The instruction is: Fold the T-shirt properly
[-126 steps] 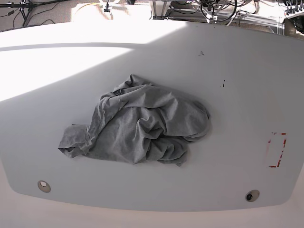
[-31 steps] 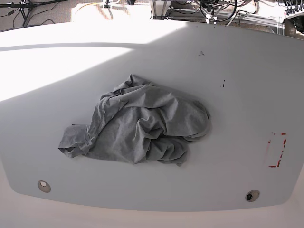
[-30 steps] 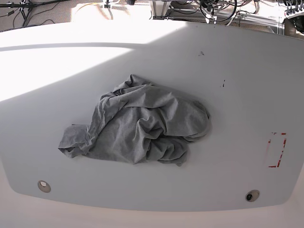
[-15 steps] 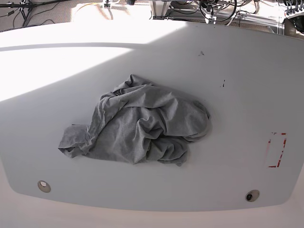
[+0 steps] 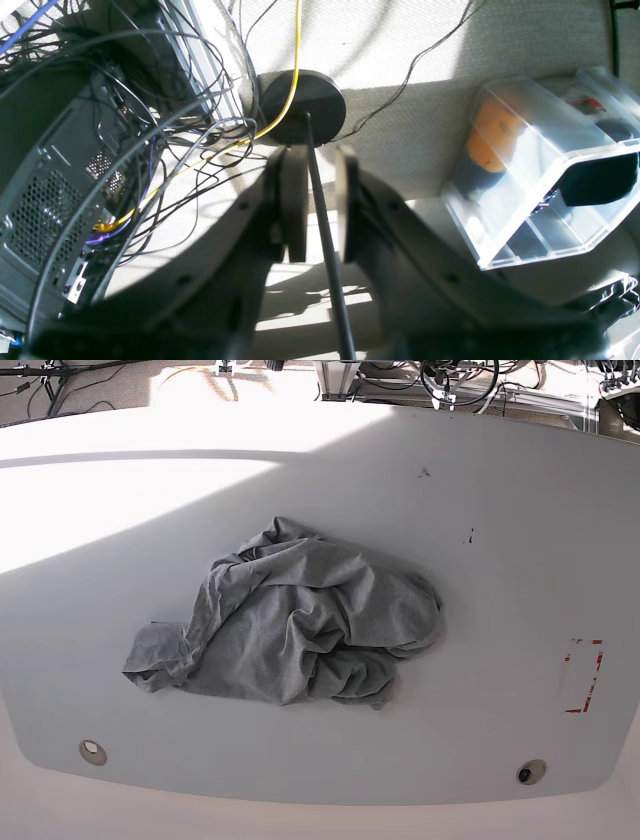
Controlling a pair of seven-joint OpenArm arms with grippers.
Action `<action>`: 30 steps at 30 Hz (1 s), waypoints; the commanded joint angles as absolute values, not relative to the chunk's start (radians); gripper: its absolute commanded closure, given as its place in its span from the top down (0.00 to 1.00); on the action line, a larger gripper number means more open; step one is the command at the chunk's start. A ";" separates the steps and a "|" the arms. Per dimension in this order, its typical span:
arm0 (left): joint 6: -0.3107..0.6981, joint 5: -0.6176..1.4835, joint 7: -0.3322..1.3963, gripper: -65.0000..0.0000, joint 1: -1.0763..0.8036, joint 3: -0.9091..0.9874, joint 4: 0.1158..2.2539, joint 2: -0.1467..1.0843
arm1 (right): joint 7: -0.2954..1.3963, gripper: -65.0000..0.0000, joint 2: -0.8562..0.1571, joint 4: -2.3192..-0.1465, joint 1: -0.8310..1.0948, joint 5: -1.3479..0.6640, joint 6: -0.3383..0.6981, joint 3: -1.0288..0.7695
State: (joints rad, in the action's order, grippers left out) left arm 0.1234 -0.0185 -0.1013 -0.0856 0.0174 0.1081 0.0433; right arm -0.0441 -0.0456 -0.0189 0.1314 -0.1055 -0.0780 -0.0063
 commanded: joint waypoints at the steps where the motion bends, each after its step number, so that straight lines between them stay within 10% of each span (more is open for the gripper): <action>1: 0.130 -0.023 -0.102 0.04 -0.083 0.015 0.106 0.051 | -0.040 0.13 -0.052 -0.022 0.144 -0.105 -0.084 -0.007; 30: 0.128 -0.028 -0.095 0.04 -0.091 0.015 0.110 0.052 | -0.038 0.13 -0.049 -0.023 0.158 -0.101 -0.078 -0.007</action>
State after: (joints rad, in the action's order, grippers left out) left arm 0.1272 -0.0254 -0.0971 -0.0834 0.0166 0.1066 0.0475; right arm -0.0429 -0.0471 -0.0254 0.1486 -0.1047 -0.0780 -0.0063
